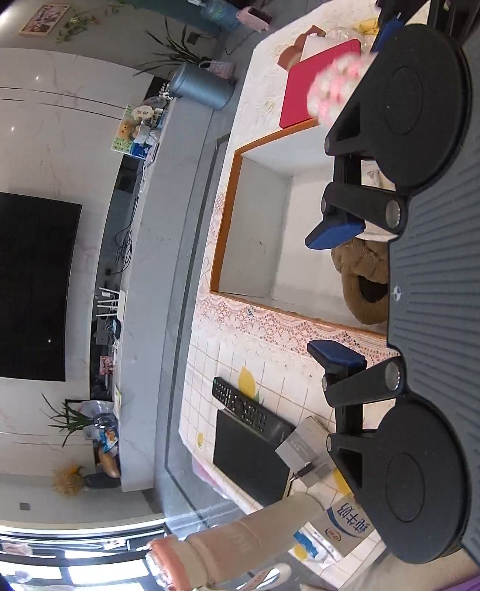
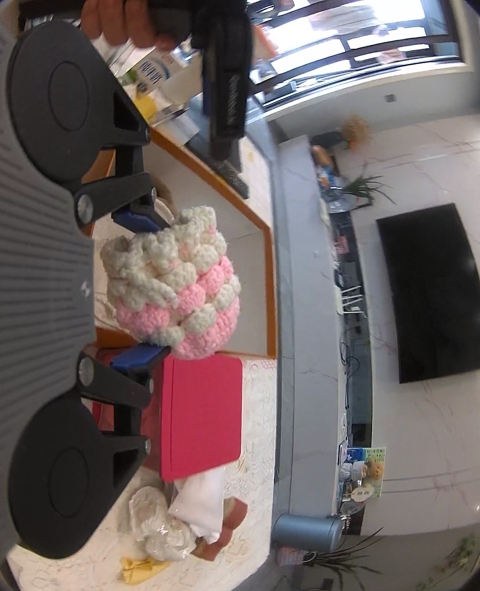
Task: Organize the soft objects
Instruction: 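Lower the pink-and-white ball into the box and open the right tool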
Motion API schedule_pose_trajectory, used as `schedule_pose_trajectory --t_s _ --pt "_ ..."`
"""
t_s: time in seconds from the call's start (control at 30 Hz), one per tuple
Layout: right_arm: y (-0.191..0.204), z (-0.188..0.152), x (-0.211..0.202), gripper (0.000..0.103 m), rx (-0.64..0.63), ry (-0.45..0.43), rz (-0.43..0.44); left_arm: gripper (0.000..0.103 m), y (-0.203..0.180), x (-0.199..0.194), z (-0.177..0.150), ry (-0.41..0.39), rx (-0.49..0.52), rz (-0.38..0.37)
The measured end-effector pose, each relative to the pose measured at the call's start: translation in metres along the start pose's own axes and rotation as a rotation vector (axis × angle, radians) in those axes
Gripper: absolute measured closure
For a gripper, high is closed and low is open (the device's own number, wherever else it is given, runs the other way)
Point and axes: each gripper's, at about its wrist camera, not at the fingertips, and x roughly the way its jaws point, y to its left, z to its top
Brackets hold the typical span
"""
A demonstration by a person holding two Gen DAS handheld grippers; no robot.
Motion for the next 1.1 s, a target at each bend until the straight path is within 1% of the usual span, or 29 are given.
schedule_pose_trajectory --t_s 0.07,0.1,0.17,0.2,0.33,0.4,0.43,0.5,0.57,0.63,0.77,0.87,0.93,1.0,1.1 --pt "0.007 0.006 0.019 0.042 -0.064 0.047 0.004 0.037 0.003 0.002 -0.003 -0.025 0.007 -0.029" --pt "0.012 0.009 0.029 0.042 -0.12 0.079 -0.021 0.037 0.005 0.005 -0.005 -0.034 0.009 -0.039" --pt "0.025 0.013 0.047 0.042 -0.273 0.13 -0.096 0.037 0.009 0.012 -0.006 -0.022 0.008 -0.038" --pt "0.027 0.015 0.055 0.042 -0.32 0.152 -0.105 0.037 0.012 0.016 -0.006 -0.014 0.007 -0.036" --pt "0.022 0.02 0.087 0.042 -0.389 0.269 -0.076 0.037 0.021 0.022 -0.004 0.001 -0.028 -0.026" --pt "0.018 0.02 0.105 0.042 -0.39 0.326 -0.062 0.037 0.026 0.025 -0.004 0.009 -0.063 -0.034" --pt "0.019 0.02 0.112 0.042 -0.39 0.341 -0.051 0.037 0.028 0.027 -0.003 0.014 -0.071 -0.042" --pt "0.025 0.018 0.122 0.042 -0.393 0.387 -0.038 0.037 0.029 0.028 -0.004 0.017 -0.065 -0.048" --pt "0.03 0.015 0.13 0.042 -0.433 0.417 -0.041 0.037 0.028 0.026 -0.006 0.01 -0.05 -0.044" --pt "0.036 0.009 0.133 0.042 -0.504 0.442 -0.067 0.037 0.031 0.026 -0.007 0.011 -0.051 -0.042" --pt "0.039 0.014 0.13 0.043 -0.539 0.478 -0.086 0.037 0.038 0.026 -0.007 0.02 -0.086 -0.048" --pt "0.039 0.031 0.106 0.043 -0.536 0.429 -0.093 0.037 0.043 0.023 -0.007 0.019 -0.085 -0.038" --pt "0.039 0.046 0.088 0.043 -0.499 0.385 -0.054 0.037 0.047 0.021 -0.007 0.015 -0.104 -0.032" --pt "0.04 0.057 0.076 0.043 -0.445 0.358 0.014 0.037 0.051 0.02 -0.006 0.014 -0.131 -0.039" --pt "0.051 0.064 0.073 0.043 -0.397 0.358 0.122 0.036 0.06 0.021 -0.006 0.023 -0.143 -0.094"
